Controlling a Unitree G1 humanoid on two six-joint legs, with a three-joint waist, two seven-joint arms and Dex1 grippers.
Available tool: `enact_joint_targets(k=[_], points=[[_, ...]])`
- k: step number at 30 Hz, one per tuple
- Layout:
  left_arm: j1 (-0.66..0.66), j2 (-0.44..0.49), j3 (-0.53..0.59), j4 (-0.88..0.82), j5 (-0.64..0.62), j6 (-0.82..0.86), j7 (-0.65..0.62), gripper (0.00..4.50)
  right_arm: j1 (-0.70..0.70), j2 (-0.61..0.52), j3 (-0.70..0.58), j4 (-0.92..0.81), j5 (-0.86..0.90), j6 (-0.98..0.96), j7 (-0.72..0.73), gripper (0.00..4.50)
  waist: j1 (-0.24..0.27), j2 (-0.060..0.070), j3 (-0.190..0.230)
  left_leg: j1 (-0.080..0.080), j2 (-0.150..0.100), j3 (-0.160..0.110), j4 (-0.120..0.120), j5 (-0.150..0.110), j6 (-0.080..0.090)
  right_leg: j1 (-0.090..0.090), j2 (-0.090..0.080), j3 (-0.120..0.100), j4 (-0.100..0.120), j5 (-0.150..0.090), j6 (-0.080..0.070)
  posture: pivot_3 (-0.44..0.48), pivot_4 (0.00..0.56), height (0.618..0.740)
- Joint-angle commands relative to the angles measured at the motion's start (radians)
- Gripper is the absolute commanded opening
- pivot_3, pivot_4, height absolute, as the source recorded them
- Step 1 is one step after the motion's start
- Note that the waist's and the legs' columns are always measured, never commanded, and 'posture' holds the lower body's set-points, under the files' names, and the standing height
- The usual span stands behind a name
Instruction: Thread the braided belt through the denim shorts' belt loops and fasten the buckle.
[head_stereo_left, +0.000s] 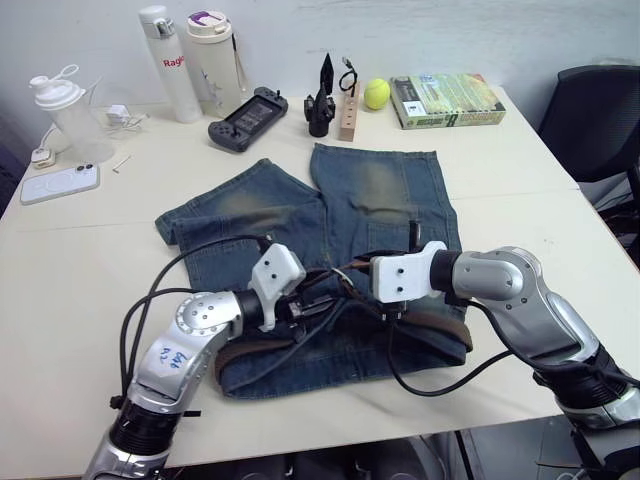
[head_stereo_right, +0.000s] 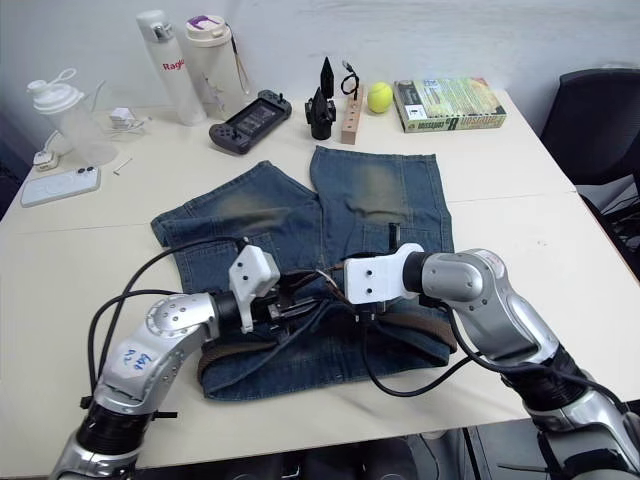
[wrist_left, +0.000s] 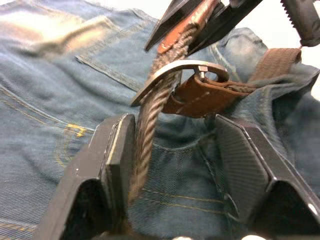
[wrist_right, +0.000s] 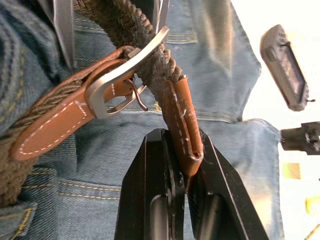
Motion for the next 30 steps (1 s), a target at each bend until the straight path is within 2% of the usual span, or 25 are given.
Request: enact_joint_targets(k=[1, 3, 6, 11, 14, 15, 16, 18, 22, 27, 30], points=[[0.043, 0.070, 0.174, -0.074, -0.224, 0.071, -0.119, 2.61, 0.005, -0.011, -0.109, -0.057, 0.054, -0.046, -0.019, 0.00, -0.002, 0.000, 0.000, 0.000, 0.000, 0.000, 0.000, 0.000, 0.000, 0.000, 0.000, 0.000, 0.000, 0.000, 0.000, 0.000, 0.150, 0.724], [0.063, 0.132, 0.251, -0.036, -0.287, 0.098, -0.176, 2.61, 0.016, -0.022, -0.132, -0.066, 0.075, -0.074, -0.006, 0.00, -0.003, 0.000, 0.000, 0.000, 0.001, 0.000, 0.000, 0.000, 0.000, 0.000, 0.001, 0.000, 0.000, 0.000, 0.000, 0.000, 0.150, 0.724], [0.063, 0.185, 0.308, 0.043, -0.318, 0.100, -0.212, 2.61, 0.034, -0.029, -0.147, -0.076, 0.095, -0.099, 0.006, 0.00, -0.001, 0.000, 0.000, 0.001, 0.000, 0.000, 0.000, 0.000, -0.001, 0.000, 0.000, 0.000, 0.000, 0.000, 0.000, 0.000, 0.150, 0.724], [0.050, 0.224, 0.308, 0.197, -0.248, 0.013, -0.242, 2.61, 0.057, -0.031, -0.142, -0.082, 0.094, -0.122, 0.007, 0.00, 0.002, 0.000, 0.000, 0.000, -0.001, 0.000, 0.000, 0.000, 0.000, 0.000, 0.000, 0.000, 0.000, 0.000, 0.000, 0.000, 0.150, 0.724], [0.047, 0.211, 0.294, 0.265, -0.208, -0.044, -0.235, 1.81, 0.061, -0.027, -0.142, -0.090, 0.094, -0.120, 0.003, 0.00, -0.001, 0.000, 0.000, 0.000, -0.001, 0.000, -0.001, 0.000, 0.000, 0.000, 0.001, 0.000, 0.000, 0.000, 0.000, 0.000, 0.150, 0.724], [0.057, 0.215, 0.278, 0.280, -0.187, -0.072, -0.251, 1.32, 0.060, -0.024, -0.142, -0.093, 0.095, -0.116, 0.002, 0.00, -0.001, 0.000, 0.000, 0.000, 0.000, 0.000, -0.001, 0.000, 0.000, 0.000, 0.001, 0.000, 0.001, 0.000, 0.000, 0.000, 0.150, 0.724], [0.071, 0.225, 0.256, 0.287, -0.158, -0.105, -0.267, 1.01, 0.061, -0.024, -0.144, -0.096, 0.096, -0.115, 0.001, 0.00, -0.001, 0.000, 0.000, 0.000, 0.000, 0.000, -0.001, 0.000, -0.001, 0.000, 0.001, 0.000, 0.001, 0.000, 0.000, 0.000, 0.150, 0.724], [0.112, 0.266, 0.175, 0.307, -0.053, -0.197, -0.304, 0.05, 0.063, -0.024, -0.152, -0.102, 0.100, -0.113, -0.002, 0.00, -0.004, 0.000, 0.000, 0.000, 0.000, 0.000, -0.001, 0.000, 0.000, 0.000, 0.001, 0.000, 0.001, 0.000, 0.000, 0.000, 0.150, 0.724], [0.157, 0.327, 0.049, 0.370, 0.119, -0.357, -0.336, 0.05, 0.065, -0.038, -0.198, -0.116, 0.139, -0.116, 0.004, 0.00, -0.002, 0.001, 0.000, 0.001, 0.000, 0.002, -0.002, 0.000, -0.001, -0.001, 0.001, 0.001, 0.001, 0.000, 0.000, 0.000, 0.150, 0.724], [0.164, 0.347, -0.005, 0.420, 0.206, -0.486, -0.344, 0.05, 0.070, -0.094, -0.310, -0.097, 0.219, -0.137, 0.036, 0.00, -0.001, 0.001, 0.000, 0.002, 0.000, 0.002, -0.002, 0.000, 0.000, -0.001, -0.001, 0.002, -0.001, 0.000, 0.000, 0.000, 0.150, 0.724], [0.167, 0.346, -0.012, 0.428, 0.216, -0.513, -0.345, 0.05, 0.090, -0.139, -0.377, -0.078, 0.265, -0.150, 0.062, 0.00, -0.001, 0.002, 0.000, 0.002, 0.000, 0.002, -0.002, 0.000, 0.000, -0.001, -0.001, 0.002, 0.000, 0.000, 0.000, 0.000, 0.150, 0.724]])
